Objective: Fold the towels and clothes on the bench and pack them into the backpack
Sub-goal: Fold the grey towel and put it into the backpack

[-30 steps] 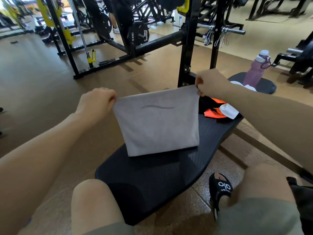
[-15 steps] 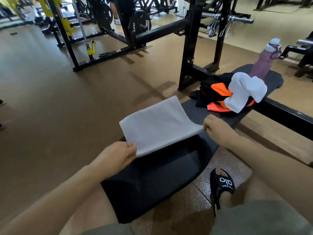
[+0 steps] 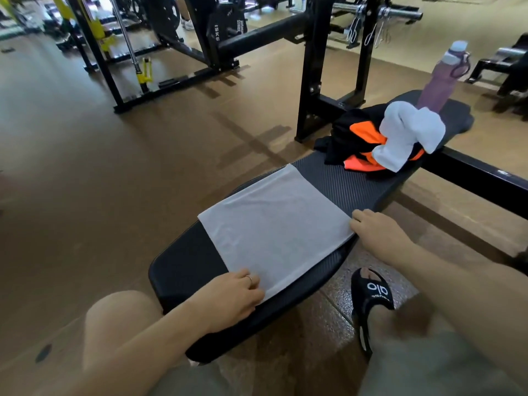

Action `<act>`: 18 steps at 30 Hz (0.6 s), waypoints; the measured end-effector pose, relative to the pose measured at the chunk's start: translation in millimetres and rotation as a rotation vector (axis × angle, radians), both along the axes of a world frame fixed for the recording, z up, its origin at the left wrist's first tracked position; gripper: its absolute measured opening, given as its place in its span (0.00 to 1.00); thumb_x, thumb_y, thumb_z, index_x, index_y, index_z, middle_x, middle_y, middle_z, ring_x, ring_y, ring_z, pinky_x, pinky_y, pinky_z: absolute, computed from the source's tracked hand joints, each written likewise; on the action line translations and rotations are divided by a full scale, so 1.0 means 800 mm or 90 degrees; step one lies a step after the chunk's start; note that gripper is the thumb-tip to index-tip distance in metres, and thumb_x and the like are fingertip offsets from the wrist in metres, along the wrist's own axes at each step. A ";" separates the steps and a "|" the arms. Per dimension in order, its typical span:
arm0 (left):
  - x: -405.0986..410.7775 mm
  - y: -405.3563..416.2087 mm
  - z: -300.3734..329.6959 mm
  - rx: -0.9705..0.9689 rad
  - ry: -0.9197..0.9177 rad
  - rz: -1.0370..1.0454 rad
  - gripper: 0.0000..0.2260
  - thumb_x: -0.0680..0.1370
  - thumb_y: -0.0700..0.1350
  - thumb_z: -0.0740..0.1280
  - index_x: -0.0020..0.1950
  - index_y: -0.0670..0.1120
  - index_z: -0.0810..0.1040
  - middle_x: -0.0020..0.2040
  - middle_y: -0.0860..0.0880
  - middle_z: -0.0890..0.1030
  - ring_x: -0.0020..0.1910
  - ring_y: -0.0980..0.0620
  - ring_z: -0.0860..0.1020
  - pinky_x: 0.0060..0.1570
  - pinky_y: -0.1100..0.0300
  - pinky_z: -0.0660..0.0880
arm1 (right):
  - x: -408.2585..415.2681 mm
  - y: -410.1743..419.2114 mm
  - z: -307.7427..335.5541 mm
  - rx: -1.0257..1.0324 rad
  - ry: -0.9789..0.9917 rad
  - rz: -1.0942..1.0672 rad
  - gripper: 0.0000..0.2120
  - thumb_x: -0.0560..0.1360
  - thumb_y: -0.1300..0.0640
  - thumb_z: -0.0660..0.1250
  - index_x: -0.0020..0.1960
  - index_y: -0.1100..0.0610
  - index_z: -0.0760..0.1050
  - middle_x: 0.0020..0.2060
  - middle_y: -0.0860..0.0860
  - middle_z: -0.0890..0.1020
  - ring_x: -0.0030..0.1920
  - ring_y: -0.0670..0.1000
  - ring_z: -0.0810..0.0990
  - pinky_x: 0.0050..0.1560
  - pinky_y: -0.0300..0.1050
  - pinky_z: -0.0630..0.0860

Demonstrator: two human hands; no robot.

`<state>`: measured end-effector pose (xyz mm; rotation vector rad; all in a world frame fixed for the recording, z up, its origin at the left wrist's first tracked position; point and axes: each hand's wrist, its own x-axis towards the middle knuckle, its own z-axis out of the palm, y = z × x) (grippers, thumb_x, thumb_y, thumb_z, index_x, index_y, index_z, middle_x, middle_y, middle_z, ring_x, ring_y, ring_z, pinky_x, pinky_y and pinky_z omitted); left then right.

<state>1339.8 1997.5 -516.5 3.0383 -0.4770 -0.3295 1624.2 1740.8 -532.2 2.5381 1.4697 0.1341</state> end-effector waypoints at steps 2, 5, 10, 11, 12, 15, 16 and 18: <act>0.000 -0.003 -0.001 0.031 -0.008 0.001 0.06 0.82 0.51 0.61 0.55 0.51 0.75 0.54 0.51 0.75 0.52 0.49 0.74 0.50 0.53 0.78 | -0.005 -0.001 0.001 -0.019 0.000 -0.024 0.15 0.61 0.69 0.76 0.41 0.57 0.75 0.40 0.54 0.75 0.38 0.57 0.76 0.34 0.50 0.72; 0.001 -0.005 0.003 0.041 0.036 0.008 0.08 0.83 0.52 0.61 0.56 0.50 0.74 0.57 0.50 0.74 0.55 0.49 0.72 0.53 0.53 0.75 | -0.012 -0.001 0.005 -0.042 -0.010 -0.048 0.12 0.66 0.67 0.74 0.45 0.56 0.76 0.43 0.54 0.76 0.43 0.56 0.77 0.39 0.48 0.71; 0.023 0.011 0.029 -0.074 0.130 0.131 0.11 0.83 0.60 0.57 0.58 0.55 0.72 0.55 0.56 0.72 0.52 0.54 0.75 0.53 0.50 0.77 | -0.035 0.013 0.004 -0.028 -0.023 -0.075 0.12 0.63 0.68 0.72 0.43 0.56 0.75 0.45 0.55 0.76 0.47 0.58 0.75 0.47 0.52 0.74; 0.033 0.020 0.034 -0.109 0.112 0.179 0.12 0.83 0.60 0.56 0.61 0.56 0.71 0.57 0.57 0.73 0.53 0.54 0.76 0.55 0.49 0.77 | -0.039 0.021 0.005 -0.009 -0.010 -0.058 0.11 0.64 0.67 0.69 0.44 0.56 0.74 0.47 0.55 0.76 0.49 0.59 0.76 0.49 0.53 0.74; 0.045 0.031 0.039 -0.132 0.079 0.219 0.13 0.84 0.60 0.56 0.65 0.58 0.70 0.61 0.57 0.73 0.55 0.54 0.76 0.56 0.49 0.76 | -0.042 0.032 0.007 0.021 0.013 -0.033 0.11 0.64 0.66 0.66 0.45 0.56 0.74 0.48 0.55 0.77 0.50 0.59 0.76 0.51 0.53 0.74; 0.087 0.061 0.043 -0.159 -0.013 0.297 0.23 0.84 0.58 0.57 0.79 0.56 0.62 0.75 0.54 0.67 0.69 0.51 0.72 0.69 0.52 0.70 | -0.047 0.080 0.006 0.104 0.115 0.038 0.15 0.72 0.62 0.62 0.58 0.58 0.76 0.59 0.56 0.78 0.60 0.59 0.77 0.61 0.54 0.73; 0.100 0.070 0.040 -0.151 -0.034 0.312 0.26 0.84 0.57 0.58 0.81 0.53 0.59 0.79 0.52 0.63 0.75 0.51 0.66 0.73 0.55 0.64 | -0.050 0.099 0.003 0.114 0.154 0.052 0.18 0.76 0.57 0.61 0.64 0.59 0.75 0.64 0.57 0.76 0.64 0.59 0.76 0.65 0.54 0.72; 0.125 0.085 0.023 -0.099 -0.057 0.337 0.30 0.84 0.58 0.56 0.83 0.50 0.52 0.82 0.48 0.56 0.81 0.49 0.56 0.78 0.56 0.53 | -0.054 0.135 0.002 0.113 0.216 0.064 0.28 0.78 0.47 0.51 0.73 0.58 0.68 0.72 0.57 0.71 0.70 0.59 0.71 0.71 0.53 0.66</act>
